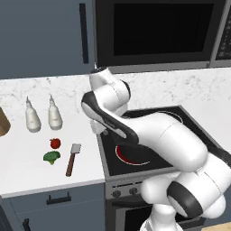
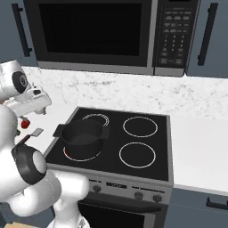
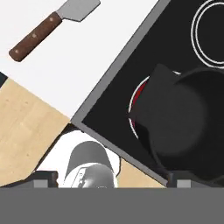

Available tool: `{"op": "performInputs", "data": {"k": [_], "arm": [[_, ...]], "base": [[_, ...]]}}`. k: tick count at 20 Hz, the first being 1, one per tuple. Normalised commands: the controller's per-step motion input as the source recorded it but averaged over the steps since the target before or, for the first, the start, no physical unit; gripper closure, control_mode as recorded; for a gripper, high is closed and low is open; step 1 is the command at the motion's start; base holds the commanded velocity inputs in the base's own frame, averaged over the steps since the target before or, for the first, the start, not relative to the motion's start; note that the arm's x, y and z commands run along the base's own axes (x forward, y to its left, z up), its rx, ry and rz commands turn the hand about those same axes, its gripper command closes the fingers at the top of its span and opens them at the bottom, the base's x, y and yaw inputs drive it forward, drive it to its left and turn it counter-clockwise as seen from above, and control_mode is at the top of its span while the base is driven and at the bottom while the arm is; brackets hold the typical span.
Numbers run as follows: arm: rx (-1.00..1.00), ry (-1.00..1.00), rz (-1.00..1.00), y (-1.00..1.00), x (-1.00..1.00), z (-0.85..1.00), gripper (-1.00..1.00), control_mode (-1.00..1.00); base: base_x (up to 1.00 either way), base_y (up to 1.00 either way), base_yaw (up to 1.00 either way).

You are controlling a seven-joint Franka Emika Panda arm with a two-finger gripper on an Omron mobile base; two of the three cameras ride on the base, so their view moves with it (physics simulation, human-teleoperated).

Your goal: Put the broccoli and bell pepper in the pot. Retrieve the spatula and lightly stir the vegetables in the pot.

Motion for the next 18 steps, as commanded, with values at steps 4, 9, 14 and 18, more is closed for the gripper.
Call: {"op": "performInputs", "data": {"k": [4,9,14,18], "arm": [[-0.21,0.06,0.56,1.00,-0.19,-0.67,-1.00,-1.00],[-0.10,0.03,0.69,1.00,-0.09,-0.59,-1.00,-1.00],[0.00,0.12,0.55,0.70,0.24,-0.45,-1.00,-1.00],[0.00,0.16,0.08,0.12,0.17,-0.25,-1.00,-1.00]], "base": [[0.00,0.00,0.00],[0.00,0.00,0.00],[0.00,0.00,0.00],[0.00,0.00,0.00]]}}
